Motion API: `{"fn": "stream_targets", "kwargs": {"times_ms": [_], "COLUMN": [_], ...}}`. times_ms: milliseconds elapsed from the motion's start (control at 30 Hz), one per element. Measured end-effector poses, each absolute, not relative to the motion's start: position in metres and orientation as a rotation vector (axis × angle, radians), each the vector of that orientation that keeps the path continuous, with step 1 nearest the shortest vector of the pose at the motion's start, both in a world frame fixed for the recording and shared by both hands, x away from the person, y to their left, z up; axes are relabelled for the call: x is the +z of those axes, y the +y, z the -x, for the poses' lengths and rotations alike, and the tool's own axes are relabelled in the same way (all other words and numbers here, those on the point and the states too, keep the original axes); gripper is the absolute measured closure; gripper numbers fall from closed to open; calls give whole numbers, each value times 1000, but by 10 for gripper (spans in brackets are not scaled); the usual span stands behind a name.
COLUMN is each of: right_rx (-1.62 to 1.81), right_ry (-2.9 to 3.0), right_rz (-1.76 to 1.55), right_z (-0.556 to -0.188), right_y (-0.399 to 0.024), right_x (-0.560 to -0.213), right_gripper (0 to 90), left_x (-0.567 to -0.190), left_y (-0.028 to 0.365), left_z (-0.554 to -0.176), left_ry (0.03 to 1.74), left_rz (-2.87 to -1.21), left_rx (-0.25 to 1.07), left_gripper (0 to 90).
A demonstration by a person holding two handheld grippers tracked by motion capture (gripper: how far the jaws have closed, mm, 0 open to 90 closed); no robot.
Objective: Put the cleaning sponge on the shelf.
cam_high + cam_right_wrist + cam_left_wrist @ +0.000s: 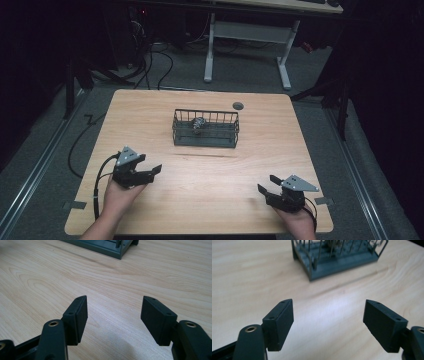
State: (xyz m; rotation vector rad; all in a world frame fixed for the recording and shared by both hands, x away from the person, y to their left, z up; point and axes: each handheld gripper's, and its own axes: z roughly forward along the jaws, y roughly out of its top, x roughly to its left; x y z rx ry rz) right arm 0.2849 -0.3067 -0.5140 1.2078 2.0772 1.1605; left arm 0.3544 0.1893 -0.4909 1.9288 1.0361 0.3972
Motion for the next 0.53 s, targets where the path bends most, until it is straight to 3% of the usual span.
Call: {"fn": "stream_targets", "kwargs": {"times_ms": [200, 533], "right_rx": [1153, 1135], "right_ry": [2081, 2061], "right_rz": [-1212, -1252], "right_z": [-284, -285], "right_y": [-306, -308], "right_x": [-515, -516], "right_gripper": [386, 386], "left_x": [-523, -523], "left_y": [211, 206], "left_z": [-315, -315], "left_ry": [1056, 998], "left_rz": [-1952, -2001], "left_rx": [431, 410], "left_gripper": [255, 252]}}
